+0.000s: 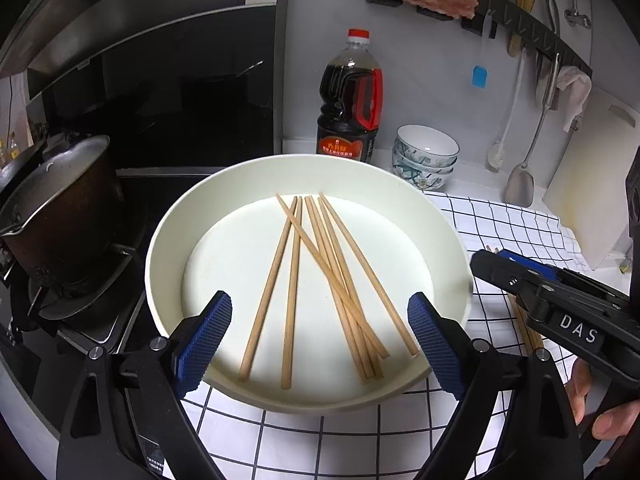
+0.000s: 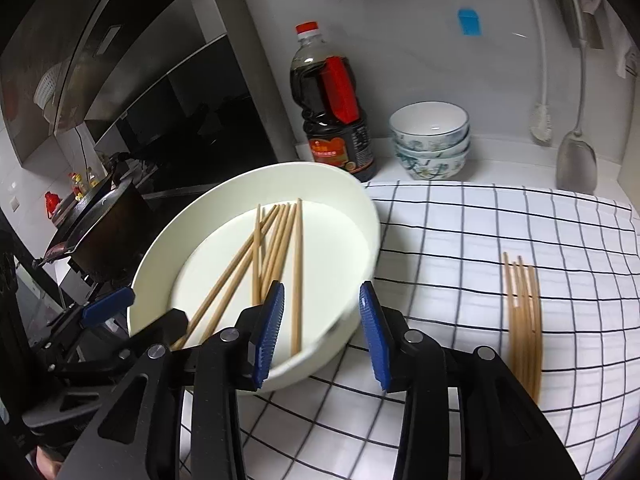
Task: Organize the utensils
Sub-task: 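Withdraw the right tool from the basin back over the chopstick pile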
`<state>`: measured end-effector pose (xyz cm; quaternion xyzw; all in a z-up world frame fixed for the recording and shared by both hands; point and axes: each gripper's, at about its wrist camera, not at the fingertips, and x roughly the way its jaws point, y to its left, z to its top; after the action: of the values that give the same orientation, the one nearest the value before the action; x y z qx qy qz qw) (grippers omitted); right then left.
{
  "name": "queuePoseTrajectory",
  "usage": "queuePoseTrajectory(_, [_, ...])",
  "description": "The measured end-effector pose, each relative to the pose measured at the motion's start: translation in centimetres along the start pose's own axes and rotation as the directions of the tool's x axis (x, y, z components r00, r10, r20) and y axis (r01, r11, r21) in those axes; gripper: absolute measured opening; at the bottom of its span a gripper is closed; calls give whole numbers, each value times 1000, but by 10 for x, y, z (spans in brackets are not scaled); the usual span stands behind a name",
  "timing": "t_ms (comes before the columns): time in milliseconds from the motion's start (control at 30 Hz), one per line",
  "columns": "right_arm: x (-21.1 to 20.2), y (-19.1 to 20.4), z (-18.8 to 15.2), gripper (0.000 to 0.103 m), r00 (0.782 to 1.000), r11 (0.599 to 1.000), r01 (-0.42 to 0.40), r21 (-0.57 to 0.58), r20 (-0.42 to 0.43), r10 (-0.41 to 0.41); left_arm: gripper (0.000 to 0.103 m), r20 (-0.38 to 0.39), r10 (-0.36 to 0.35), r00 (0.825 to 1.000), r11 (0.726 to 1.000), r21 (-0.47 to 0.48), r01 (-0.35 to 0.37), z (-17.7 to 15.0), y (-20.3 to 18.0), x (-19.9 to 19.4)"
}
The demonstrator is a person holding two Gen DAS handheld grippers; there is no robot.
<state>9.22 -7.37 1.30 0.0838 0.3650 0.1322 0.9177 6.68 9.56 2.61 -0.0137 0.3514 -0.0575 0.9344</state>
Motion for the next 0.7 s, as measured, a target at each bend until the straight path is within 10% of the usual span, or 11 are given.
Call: queuePoseTrajectory(700, [-46,-80,-27,61,994,992,111,55,17,-112,97,7,-35,999,999,42,34,-14,-52,-11])
